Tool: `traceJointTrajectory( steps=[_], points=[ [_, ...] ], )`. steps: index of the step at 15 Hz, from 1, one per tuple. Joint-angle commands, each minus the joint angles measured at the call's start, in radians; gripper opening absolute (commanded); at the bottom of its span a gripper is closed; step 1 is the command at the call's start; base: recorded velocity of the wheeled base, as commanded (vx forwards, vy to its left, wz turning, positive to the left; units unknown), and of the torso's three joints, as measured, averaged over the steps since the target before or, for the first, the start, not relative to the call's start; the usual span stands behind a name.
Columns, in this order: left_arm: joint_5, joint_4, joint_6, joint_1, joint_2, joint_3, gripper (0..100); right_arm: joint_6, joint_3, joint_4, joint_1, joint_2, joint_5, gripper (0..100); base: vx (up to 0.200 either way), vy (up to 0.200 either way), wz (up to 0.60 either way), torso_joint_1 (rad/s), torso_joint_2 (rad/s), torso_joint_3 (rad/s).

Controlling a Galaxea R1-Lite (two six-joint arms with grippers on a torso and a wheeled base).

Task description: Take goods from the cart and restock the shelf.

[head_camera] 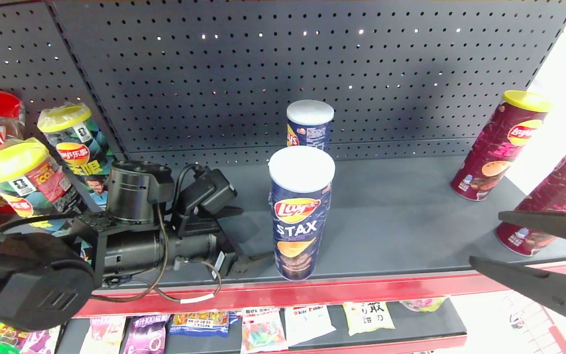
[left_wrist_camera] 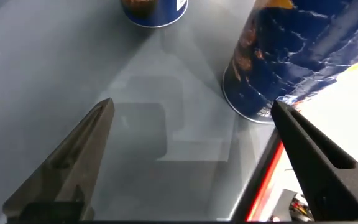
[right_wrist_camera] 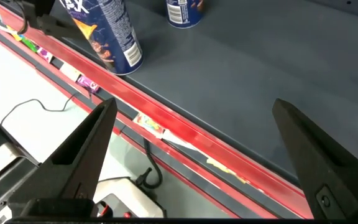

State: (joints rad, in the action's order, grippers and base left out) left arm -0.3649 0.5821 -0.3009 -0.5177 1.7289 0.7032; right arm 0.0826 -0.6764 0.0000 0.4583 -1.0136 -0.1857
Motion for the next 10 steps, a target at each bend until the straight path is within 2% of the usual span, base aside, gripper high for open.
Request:
traceJointTrajectory(
  steps=[1, 10],
  points=[
    [0.000, 0.001, 0.000, -0.002, 0.020, 0.013, 100, 0.000, 0.000, 0.000, -0.001, -0.003, 0.000, 100, 0.000, 0.000, 0.00, 0.000, 0.00, 0.000],
    [0.000, 0.001, 0.000, -0.016, 0.040, 0.047, 100, -0.003, 0.001, 0.000, -0.001, -0.003, 0.000, 100, 0.000, 0.000, 0.00, 0.000, 0.00, 0.000]
  ],
)
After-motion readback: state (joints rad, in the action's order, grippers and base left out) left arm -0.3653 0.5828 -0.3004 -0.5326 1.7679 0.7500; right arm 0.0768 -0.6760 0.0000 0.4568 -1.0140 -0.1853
